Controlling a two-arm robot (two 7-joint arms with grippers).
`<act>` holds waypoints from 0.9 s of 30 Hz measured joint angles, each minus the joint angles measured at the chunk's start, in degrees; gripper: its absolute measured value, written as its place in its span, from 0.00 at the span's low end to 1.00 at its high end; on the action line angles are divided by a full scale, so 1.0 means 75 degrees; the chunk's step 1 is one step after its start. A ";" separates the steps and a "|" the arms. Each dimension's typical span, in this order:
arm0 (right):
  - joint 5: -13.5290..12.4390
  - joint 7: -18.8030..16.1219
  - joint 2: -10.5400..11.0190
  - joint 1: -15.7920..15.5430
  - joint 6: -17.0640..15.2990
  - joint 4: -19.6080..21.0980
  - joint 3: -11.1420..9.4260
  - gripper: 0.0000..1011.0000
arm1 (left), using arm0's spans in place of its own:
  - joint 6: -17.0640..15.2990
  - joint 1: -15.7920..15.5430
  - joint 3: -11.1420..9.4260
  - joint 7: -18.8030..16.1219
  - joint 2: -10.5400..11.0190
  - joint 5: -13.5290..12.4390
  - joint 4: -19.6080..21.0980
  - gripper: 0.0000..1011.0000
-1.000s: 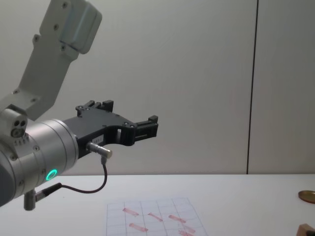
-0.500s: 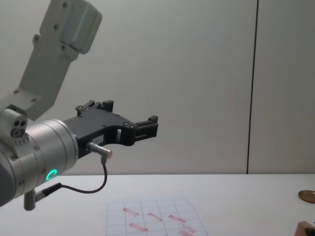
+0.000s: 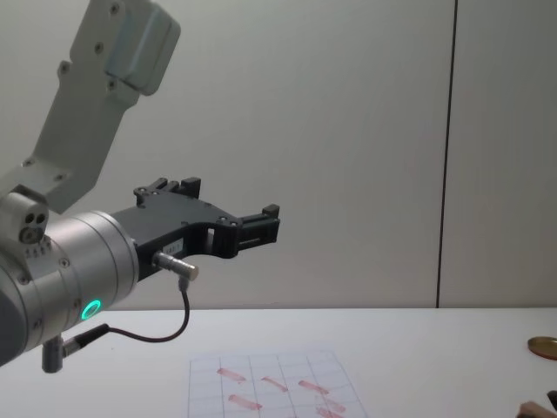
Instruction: Use the one hand to pick up the stamp and affix it onto the A4 paper.
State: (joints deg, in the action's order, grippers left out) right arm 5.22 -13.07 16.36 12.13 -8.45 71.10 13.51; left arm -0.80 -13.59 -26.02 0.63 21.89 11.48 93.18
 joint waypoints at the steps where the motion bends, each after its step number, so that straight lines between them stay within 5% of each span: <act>1: 0.0007 -0.0008 -0.0011 0.0016 0.0017 -0.0017 0.0007 0.47 | 0.0000 0.0000 0.0000 0.0000 0.0000 0.0000 0.0000 0.98; 19: -0.0251 0.0112 0.0089 -0.0202 0.0079 0.0655 -0.0082 0.99 | 0.0000 0.0000 0.0000 0.0000 0.0000 0.0000 0.0000 0.98; 27: -0.0586 0.0336 0.0253 -0.0528 0.0147 0.1283 -0.0226 0.99 | 0.0000 0.0000 0.0000 0.0000 0.0000 0.0000 0.0000 0.98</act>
State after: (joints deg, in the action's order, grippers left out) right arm 0.83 -10.55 18.25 8.17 -7.34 80.73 11.81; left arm -0.79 -13.59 -26.03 0.63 21.89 11.48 93.18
